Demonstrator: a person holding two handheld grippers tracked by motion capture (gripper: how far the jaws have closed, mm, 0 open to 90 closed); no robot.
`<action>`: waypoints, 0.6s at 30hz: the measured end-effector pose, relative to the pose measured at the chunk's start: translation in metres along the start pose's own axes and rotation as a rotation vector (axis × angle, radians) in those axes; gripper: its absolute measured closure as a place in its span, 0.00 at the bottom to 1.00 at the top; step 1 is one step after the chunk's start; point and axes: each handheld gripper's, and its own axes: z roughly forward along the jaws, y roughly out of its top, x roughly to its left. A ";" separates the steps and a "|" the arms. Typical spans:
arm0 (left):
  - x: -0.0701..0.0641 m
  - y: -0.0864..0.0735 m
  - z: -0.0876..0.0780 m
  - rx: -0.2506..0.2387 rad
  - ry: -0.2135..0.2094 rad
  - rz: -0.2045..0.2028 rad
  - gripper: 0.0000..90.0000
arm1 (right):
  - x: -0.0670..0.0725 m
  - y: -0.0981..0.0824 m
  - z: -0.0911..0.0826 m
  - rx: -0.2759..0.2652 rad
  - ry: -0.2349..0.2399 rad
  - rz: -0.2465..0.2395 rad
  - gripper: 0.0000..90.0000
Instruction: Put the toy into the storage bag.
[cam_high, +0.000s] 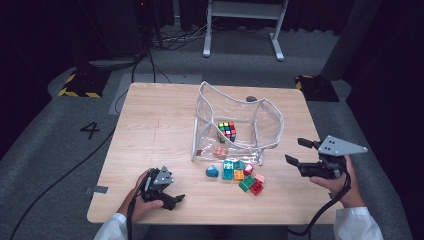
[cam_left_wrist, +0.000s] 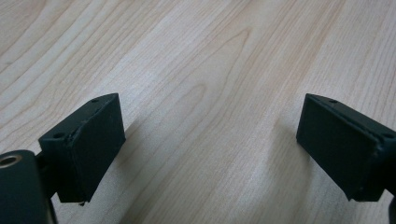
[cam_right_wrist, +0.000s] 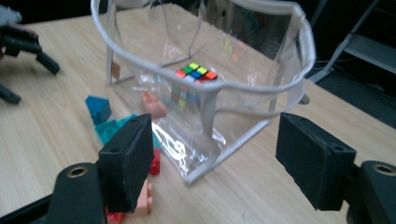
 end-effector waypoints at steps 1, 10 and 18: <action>0.000 0.000 0.000 0.000 0.000 0.000 0.09 | 0.003 -0.004 0.001 0.009 0.004 -0.009 0.31; 0.000 0.000 0.000 0.001 0.000 0.000 0.09 | 0.028 -0.046 0.022 0.091 0.072 0.014 0.31; 0.000 0.000 0.000 0.001 0.000 0.001 0.09 | 0.040 -0.074 0.046 0.150 0.116 0.044 0.36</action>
